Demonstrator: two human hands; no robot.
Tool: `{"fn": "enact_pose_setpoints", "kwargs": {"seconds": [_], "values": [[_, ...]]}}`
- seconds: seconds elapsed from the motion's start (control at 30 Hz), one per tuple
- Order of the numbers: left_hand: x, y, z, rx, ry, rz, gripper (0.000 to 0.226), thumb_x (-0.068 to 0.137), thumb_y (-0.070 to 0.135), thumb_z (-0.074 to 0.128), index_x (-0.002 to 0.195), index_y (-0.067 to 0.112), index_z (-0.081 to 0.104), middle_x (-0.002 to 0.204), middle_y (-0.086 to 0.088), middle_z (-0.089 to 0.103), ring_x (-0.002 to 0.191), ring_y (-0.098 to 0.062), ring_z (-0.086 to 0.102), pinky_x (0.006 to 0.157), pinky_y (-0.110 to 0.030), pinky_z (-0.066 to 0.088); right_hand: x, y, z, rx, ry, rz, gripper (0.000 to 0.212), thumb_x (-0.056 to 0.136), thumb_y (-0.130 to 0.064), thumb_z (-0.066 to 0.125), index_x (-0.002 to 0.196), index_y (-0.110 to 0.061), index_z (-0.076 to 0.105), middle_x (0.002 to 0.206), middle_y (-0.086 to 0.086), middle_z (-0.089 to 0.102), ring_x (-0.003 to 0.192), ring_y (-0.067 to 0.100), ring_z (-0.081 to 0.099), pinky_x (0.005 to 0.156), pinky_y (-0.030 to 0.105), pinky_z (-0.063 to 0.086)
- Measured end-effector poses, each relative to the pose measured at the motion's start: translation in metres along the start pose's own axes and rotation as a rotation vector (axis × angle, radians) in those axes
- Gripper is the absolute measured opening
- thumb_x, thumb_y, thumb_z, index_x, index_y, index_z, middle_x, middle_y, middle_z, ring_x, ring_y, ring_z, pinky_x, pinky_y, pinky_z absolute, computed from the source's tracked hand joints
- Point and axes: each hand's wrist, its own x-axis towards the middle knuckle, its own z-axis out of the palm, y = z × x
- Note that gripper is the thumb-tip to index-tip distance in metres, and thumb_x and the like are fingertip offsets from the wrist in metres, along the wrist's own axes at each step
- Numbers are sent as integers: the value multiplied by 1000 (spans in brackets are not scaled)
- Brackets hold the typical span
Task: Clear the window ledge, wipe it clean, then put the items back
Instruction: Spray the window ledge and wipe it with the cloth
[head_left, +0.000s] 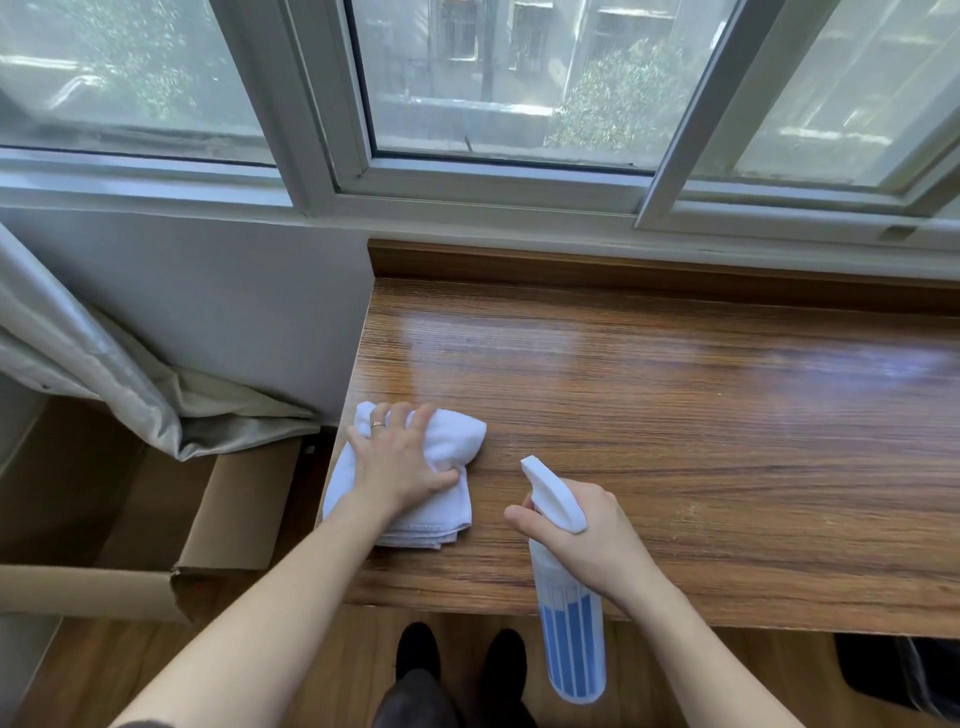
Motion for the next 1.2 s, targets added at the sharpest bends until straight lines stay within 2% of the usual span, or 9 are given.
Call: {"fn": "enact_pose_setpoints", "kwargs": {"seconds": [0.17,0.37,0.47,0.57,0.77,1.07,1.2], "values": [[34,3,-8,-15,-42,-2,92,57,74,45,140,38,31,141,3,33,136,-27,20,103,-59,24,-4,2,1,-5,-18,-12,42,79,-62,69,73,-21,64,76,2,68,70,14,63,64,31,52],[11,5,-3,-4,-43,37,98,53,77,33,142,36,27,139,4,32,135,-25,21,102,-57,21,-5,2,1,-9,-12,-8,43,80,-60,70,73,-18,64,75,4,66,64,11,60,60,27,47],[-22,5,6,-20,-8,80,97,54,77,41,140,34,33,135,5,37,130,-26,29,97,-52,23,-5,0,2,-20,-12,3,43,80,-58,71,71,-17,63,72,2,65,60,4,54,59,23,43],[-60,4,19,-52,77,139,91,52,74,55,132,32,44,126,4,46,120,-28,42,87,-51,29,-6,1,3,-28,-19,-10,41,81,-57,70,72,-18,64,73,2,66,63,10,58,59,26,44],[-105,8,28,-68,137,112,90,49,72,63,127,29,53,120,4,51,115,-26,46,83,-50,33,-11,4,5,-26,-43,-22,37,81,-57,70,70,-22,63,70,-1,66,60,3,56,57,24,43],[-63,6,25,-52,135,46,86,50,74,53,124,31,50,117,-1,55,112,-31,46,84,-53,32,-9,10,3,-14,-38,-45,42,80,-60,69,72,-19,63,74,5,66,67,15,60,59,27,44],[-22,8,12,-34,58,6,94,51,76,43,134,32,46,130,0,46,126,-29,35,95,-55,26,-6,10,2,-4,-35,-28,43,80,-58,70,71,-18,61,68,1,63,59,6,54,58,24,42]]}}
